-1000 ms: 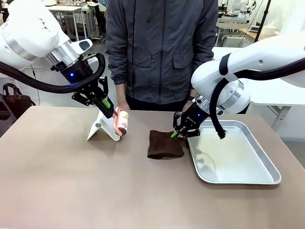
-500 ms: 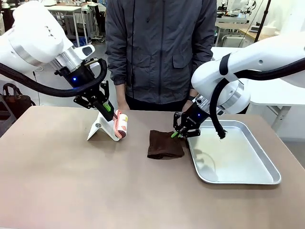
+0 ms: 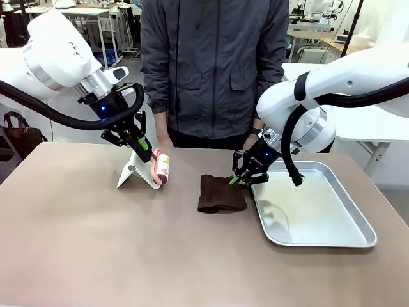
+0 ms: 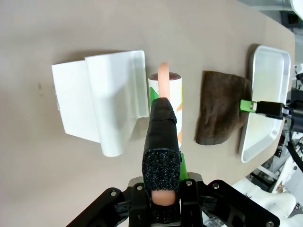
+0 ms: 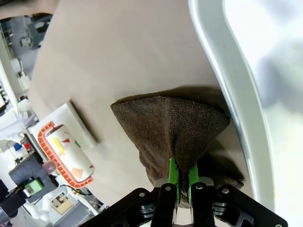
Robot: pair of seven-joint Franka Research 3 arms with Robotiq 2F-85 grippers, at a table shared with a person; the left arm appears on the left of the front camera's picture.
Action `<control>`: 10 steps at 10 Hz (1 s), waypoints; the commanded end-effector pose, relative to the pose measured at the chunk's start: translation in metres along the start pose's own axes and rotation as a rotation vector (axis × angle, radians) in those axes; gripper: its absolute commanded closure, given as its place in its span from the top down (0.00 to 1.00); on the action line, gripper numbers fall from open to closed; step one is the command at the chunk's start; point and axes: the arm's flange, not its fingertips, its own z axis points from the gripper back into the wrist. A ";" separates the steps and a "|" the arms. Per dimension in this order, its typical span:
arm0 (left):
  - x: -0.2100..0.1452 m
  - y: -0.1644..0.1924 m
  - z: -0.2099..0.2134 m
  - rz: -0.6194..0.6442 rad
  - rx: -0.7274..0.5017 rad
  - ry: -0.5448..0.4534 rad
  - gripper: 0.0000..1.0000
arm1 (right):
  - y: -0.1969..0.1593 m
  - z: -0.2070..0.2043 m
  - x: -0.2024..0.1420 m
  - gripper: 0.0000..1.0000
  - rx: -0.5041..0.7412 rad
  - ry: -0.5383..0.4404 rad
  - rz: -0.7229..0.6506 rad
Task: Clean the surface of the table.
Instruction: Return the Lint Roller and towel to their original positions.
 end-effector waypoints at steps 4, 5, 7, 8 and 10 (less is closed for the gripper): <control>0.019 0.017 0.001 0.003 0.001 0.004 0.21 | 0.000 0.000 -0.001 0.09 0.006 -0.001 -0.009; 0.023 0.021 0.000 0.015 -0.001 -0.003 0.21 | 0.000 0.000 -0.001 0.09 0.006 -0.001 -0.009; 0.027 0.026 -0.004 0.021 -0.005 -0.010 0.21 | 0.000 0.000 -0.001 0.09 0.006 -0.001 -0.009; 0.029 0.027 -0.007 0.024 0.005 -0.013 0.21 | 0.000 0.000 -0.001 0.09 0.006 -0.001 -0.009; 0.031 0.028 -0.012 0.026 0.008 -0.003 0.21 | 0.000 0.000 -0.001 0.09 0.006 -0.001 -0.009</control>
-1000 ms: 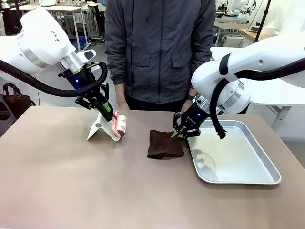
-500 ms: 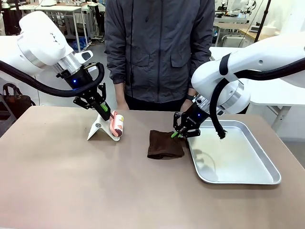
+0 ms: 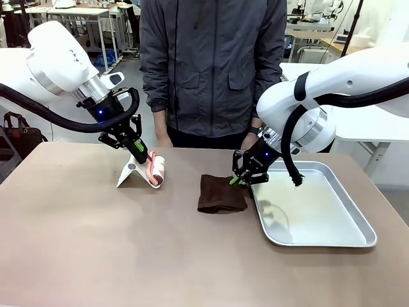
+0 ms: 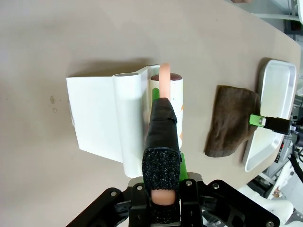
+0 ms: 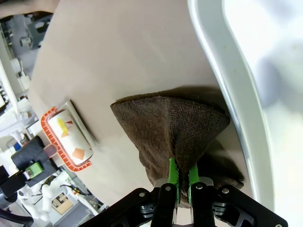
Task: Clean the surface of the table.
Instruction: Return the Lint Roller and towel to their original positions.
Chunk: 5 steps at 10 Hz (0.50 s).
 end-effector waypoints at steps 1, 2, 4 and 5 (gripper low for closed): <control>0.007 0.004 -0.001 -0.005 0.011 -0.008 0.21 | 0.000 0.000 -0.001 0.09 0.006 -0.001 -0.009; 0.007 0.005 -0.002 -0.004 0.016 -0.005 0.21 | 0.000 0.000 -0.001 0.09 0.006 -0.001 -0.009; 0.007 0.006 -0.001 0.001 0.014 -0.008 0.21 | 0.000 0.000 -0.001 0.09 0.006 -0.001 -0.009; 0.007 0.006 -0.002 0.002 0.020 -0.007 0.21 | 0.000 0.000 0.000 0.09 0.000 0.000 0.000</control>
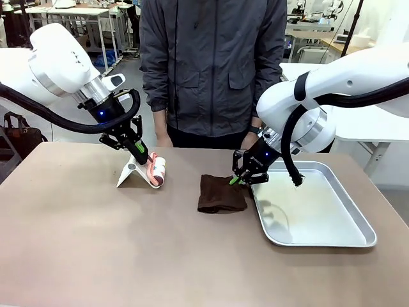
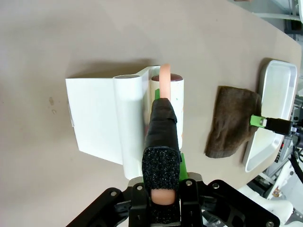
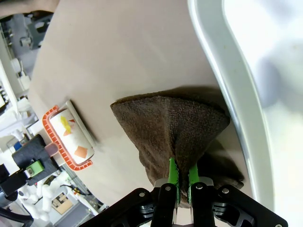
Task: Clean the surface of the table.
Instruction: Return the Lint Roller and towel to their original positions.
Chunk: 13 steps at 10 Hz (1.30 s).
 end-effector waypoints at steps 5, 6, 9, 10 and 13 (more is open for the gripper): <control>0.002 0.007 0.008 -0.004 0.018 -0.032 1.00 | 0.000 0.000 0.001 1.00 0.039 0.037 -0.001; 0.000 0.009 0.011 -0.001 0.014 -0.037 1.00 | 0.000 0.000 0.001 1.00 0.039 0.047 0.004; -0.005 0.014 0.019 -0.001 -0.008 -0.049 1.00 | 0.001 0.001 0.001 1.00 0.081 0.103 0.020; -0.011 0.015 0.025 -0.014 -0.030 -0.046 1.00 | 0.001 0.005 0.000 1.00 0.100 0.131 0.031; -0.072 0.016 0.068 -0.120 -0.145 -0.086 1.00 | -0.008 0.050 -0.020 1.00 0.141 0.166 0.088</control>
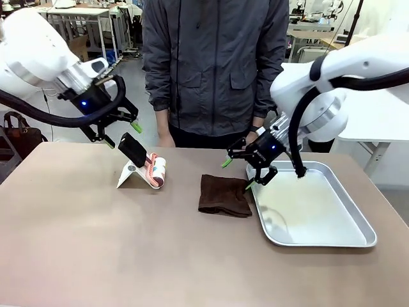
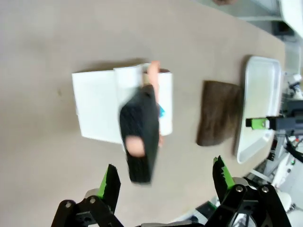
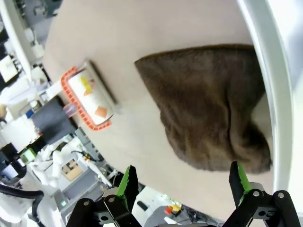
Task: Clean the surface of the table.
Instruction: Return the Lint Roller and towel to their original positions.
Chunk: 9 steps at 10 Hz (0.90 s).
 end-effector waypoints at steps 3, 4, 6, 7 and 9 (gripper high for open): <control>-0.130 0.038 0.087 -0.172 -0.361 -0.079 1.00 | -0.026 0.092 -0.066 1.00 0.176 0.028 0.153; -0.158 0.061 0.102 -0.224 -0.467 -0.072 1.00 | -0.038 0.108 -0.080 1.00 0.229 0.059 0.191; -0.193 0.120 0.116 -0.281 -0.659 -0.121 1.00 | -0.075 0.138 -0.099 1.00 0.342 0.114 0.247; -0.198 0.144 0.110 -0.319 -0.760 -0.105 1.00 | -0.095 0.149 -0.103 1.00 0.393 0.164 0.290; -0.174 0.172 0.084 -0.382 -0.884 -0.044 1.00 | -0.127 0.163 -0.103 1.00 0.544 0.135 0.364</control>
